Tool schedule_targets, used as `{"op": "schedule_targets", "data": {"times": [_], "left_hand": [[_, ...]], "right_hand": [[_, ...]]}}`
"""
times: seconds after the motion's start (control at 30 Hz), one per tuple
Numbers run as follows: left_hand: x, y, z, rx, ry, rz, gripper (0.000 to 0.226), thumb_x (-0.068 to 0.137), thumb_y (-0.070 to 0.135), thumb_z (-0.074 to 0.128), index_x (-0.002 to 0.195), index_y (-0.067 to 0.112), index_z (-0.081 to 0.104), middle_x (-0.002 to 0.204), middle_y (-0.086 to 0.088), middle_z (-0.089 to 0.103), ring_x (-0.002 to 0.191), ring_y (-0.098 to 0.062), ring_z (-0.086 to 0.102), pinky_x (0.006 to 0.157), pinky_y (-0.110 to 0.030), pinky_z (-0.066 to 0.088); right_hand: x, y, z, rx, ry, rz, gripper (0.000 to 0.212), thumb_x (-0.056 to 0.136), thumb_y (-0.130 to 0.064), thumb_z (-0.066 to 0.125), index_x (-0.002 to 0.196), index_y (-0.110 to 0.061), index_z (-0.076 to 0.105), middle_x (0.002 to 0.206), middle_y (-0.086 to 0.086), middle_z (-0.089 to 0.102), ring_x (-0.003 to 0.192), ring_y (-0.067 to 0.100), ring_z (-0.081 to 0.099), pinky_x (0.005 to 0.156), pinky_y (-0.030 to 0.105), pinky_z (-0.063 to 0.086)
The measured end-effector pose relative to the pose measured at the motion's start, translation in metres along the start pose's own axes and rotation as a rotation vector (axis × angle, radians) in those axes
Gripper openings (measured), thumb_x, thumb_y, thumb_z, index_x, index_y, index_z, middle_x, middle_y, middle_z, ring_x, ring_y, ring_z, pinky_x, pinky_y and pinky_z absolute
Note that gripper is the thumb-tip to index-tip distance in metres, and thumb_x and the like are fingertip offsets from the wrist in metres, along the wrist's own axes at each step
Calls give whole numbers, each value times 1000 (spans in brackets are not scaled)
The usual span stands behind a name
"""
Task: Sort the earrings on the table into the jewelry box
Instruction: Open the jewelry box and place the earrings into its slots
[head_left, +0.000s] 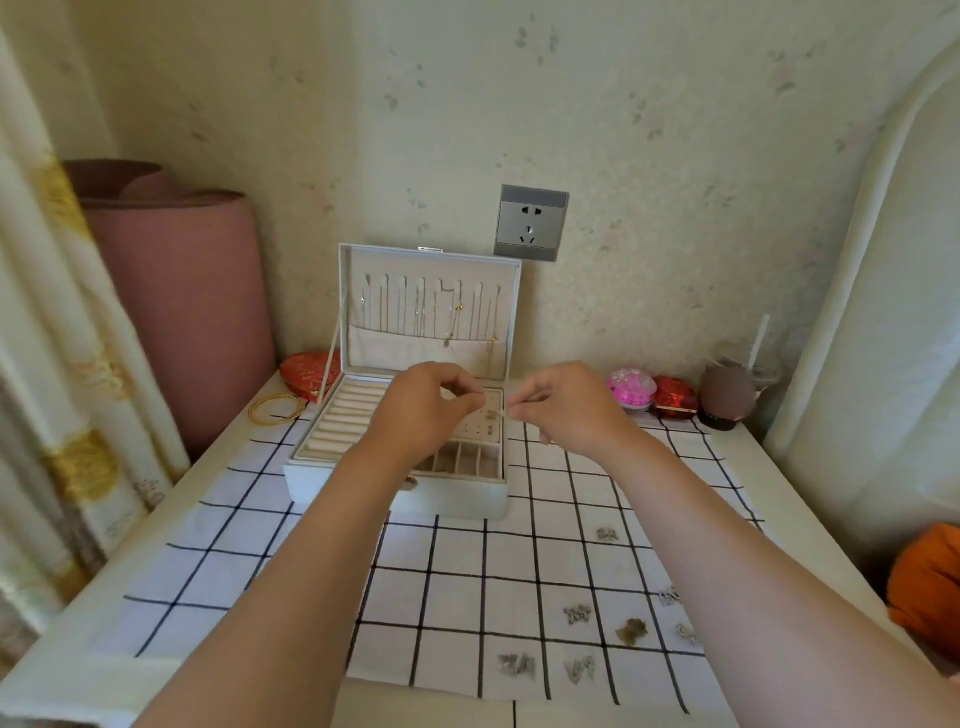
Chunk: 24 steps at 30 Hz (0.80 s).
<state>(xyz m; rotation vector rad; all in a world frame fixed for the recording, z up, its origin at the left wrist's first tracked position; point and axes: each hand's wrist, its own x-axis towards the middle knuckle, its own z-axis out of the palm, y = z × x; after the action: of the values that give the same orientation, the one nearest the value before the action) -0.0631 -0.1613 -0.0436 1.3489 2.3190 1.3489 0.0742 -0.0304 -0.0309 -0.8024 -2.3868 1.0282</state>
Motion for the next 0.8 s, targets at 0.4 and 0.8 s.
{"op": "schedule_targets", "data": {"times": [0.4, 0.8], "left_hand": [[23, -66, -57, -130, 194, -94, 7, 89, 25, 71, 92, 19, 73, 81, 11, 69, 72, -5, 63, 71, -22, 48], [36, -82, -56, -254, 224, -130, 2, 90, 24, 70, 89, 22, 70, 78, 11, 65, 71, -8, 62, 66, -21, 46]], "right_hand": [[72, -41, 60, -77, -29, -168, 10, 80, -21, 83, 88, -23, 79, 88, -14, 72, 73, -9, 64, 73, 22, 55], [102, -39, 105, -453, -20, -307, 2, 87, -28, 75, 84, -28, 75, 79, -17, 63, 83, 9, 65, 79, 33, 54]]}}
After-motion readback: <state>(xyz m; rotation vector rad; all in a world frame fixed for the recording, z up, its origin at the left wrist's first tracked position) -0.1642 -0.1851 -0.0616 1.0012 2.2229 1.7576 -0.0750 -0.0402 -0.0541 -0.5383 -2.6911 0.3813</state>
